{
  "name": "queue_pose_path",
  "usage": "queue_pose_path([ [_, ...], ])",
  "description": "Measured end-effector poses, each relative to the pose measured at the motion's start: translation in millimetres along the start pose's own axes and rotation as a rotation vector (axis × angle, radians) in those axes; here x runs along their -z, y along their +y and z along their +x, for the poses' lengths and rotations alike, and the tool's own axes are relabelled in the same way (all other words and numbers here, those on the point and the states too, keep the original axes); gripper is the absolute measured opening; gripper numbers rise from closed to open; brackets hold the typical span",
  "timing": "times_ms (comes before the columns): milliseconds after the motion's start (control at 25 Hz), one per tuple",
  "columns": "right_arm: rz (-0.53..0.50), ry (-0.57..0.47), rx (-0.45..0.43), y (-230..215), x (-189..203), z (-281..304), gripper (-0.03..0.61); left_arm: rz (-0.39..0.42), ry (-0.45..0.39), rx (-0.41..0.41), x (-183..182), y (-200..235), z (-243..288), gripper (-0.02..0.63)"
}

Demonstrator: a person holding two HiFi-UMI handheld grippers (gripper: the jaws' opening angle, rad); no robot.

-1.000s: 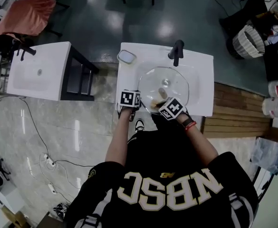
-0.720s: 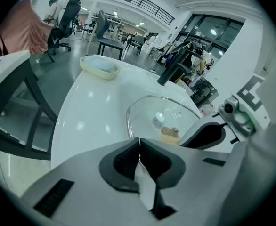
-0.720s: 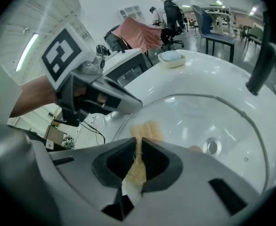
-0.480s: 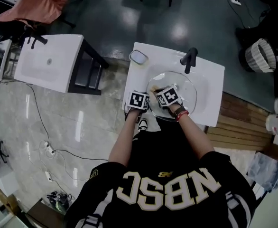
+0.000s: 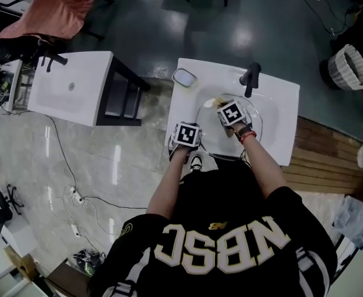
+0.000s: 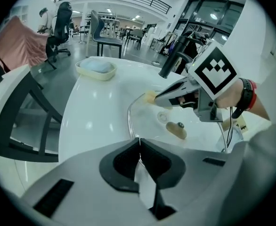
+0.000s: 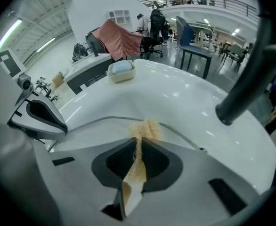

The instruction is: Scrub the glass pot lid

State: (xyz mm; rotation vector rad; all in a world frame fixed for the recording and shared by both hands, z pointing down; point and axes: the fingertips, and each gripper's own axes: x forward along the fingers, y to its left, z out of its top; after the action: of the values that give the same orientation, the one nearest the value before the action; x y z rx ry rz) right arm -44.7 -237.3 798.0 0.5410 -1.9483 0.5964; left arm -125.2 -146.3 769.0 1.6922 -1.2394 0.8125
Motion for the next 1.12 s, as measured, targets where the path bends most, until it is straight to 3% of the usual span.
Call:
queue_pose_path([
  [160, -0.099, 0.024, 0.168, -45, 14, -13, 0.041, -0.008, -0.02, 0.018, -2, 0, 1, 0.017],
  [480, -0.034, 0.075, 0.24, -78, 57, -49, 0.041, -0.036, -0.029, 0.053, -3, -7, 4, 0.017],
  [560, -0.011, 0.13, 0.239, -76, 75, -62, 0.041, -0.038, -0.034, 0.058, -4, -9, 3, 0.017],
  [680, -0.026, 0.138, 0.155, -53, 85, -68, 0.043, -0.039, -0.04, 0.059, -5, -8, 1, 0.017],
  [840, -0.049, 0.283, 0.237, -55, 122, -98, 0.043, -0.042, -0.036, 0.068, -4, -8, 1, 0.017],
  [1000, -0.027, 0.218, 0.106, -23, 124, -102, 0.043, -0.04, -0.045, 0.07, -5, -8, 1, 0.017],
  [1120, -0.039, 0.204, 0.076, -9, 128, -109, 0.043, -0.032, -0.052, 0.065, -6, -8, 1, 0.017],
])
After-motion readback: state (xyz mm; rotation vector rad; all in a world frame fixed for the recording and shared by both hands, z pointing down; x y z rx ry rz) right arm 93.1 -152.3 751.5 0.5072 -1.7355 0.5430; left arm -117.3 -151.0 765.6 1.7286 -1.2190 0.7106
